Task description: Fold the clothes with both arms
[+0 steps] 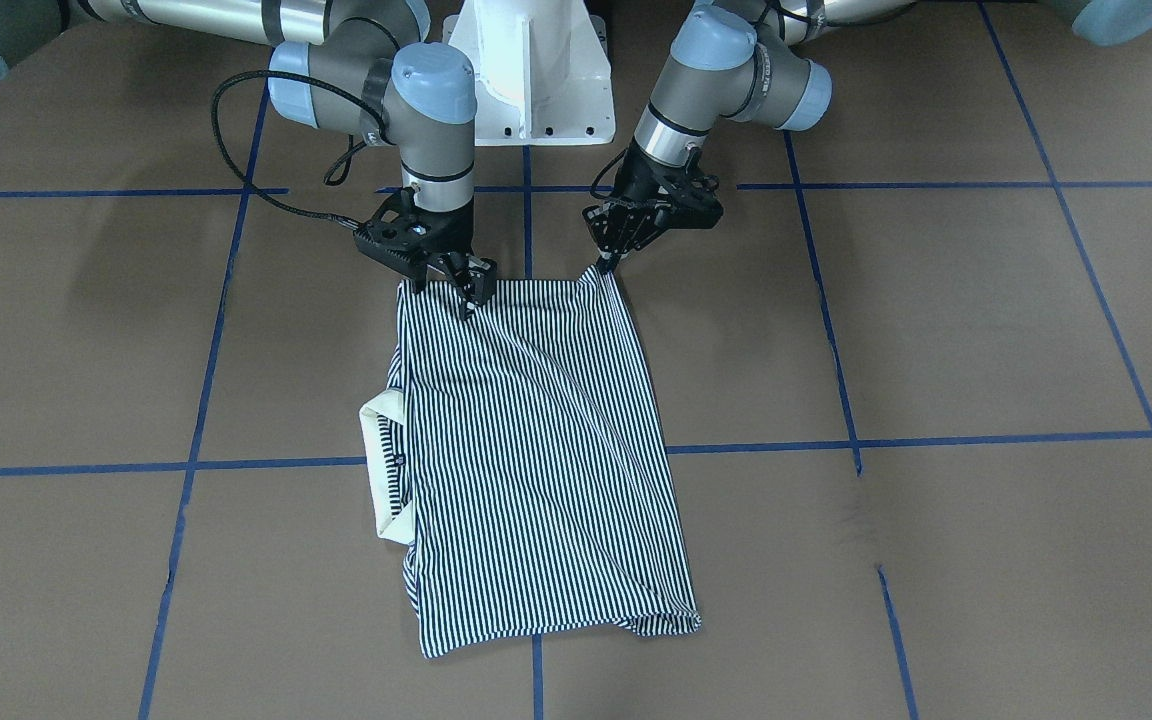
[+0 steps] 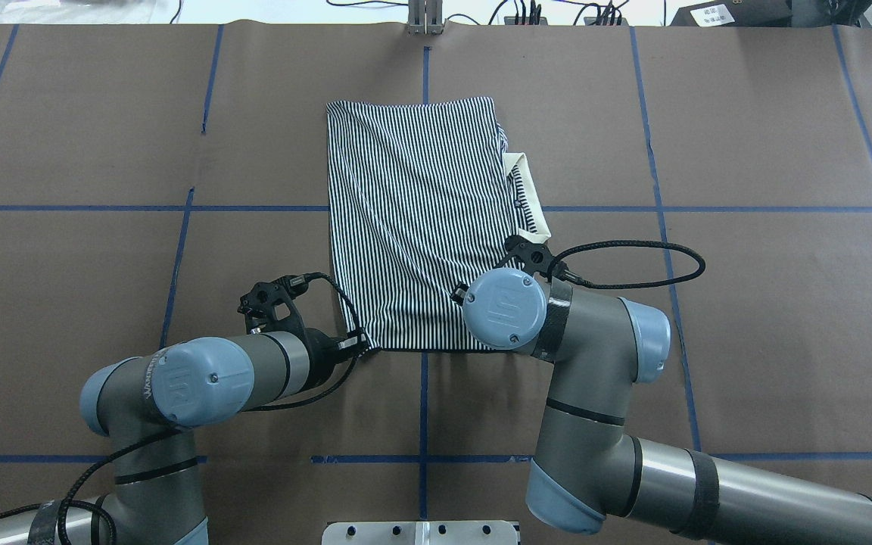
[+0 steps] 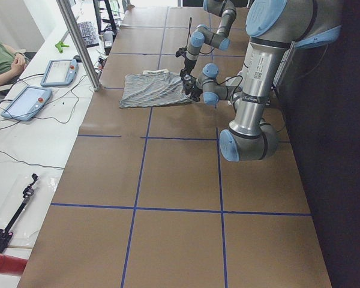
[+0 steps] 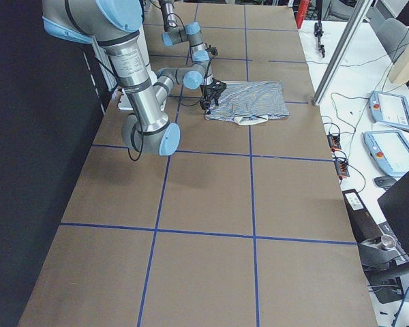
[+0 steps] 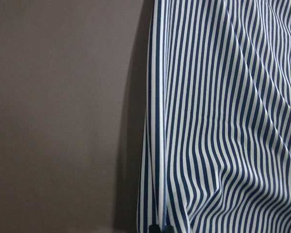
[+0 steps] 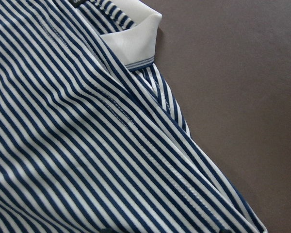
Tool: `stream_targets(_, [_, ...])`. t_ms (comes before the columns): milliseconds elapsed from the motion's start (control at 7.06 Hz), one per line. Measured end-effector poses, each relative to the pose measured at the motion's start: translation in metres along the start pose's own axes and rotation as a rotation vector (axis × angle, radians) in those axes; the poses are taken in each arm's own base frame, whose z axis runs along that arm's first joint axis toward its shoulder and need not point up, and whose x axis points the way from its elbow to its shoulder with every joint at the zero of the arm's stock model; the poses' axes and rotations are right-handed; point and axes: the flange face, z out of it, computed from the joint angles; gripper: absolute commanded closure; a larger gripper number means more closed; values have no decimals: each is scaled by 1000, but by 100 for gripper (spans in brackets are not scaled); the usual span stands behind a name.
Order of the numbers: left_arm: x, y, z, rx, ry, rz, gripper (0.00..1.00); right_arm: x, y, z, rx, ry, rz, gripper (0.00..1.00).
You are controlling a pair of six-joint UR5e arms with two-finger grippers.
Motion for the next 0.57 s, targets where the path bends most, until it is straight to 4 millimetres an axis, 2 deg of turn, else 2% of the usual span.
stream_targets(142, [0,0,0,0,0,0,100,-3,1,4,3,6,0,22])
stream_targets(283, [0,0,0,0,0,0,100,-5,2,6,5,10,0,31])
stream_targets(567, [1,0,0,0,1,0,100,-7,2,8,8,13,0,100])
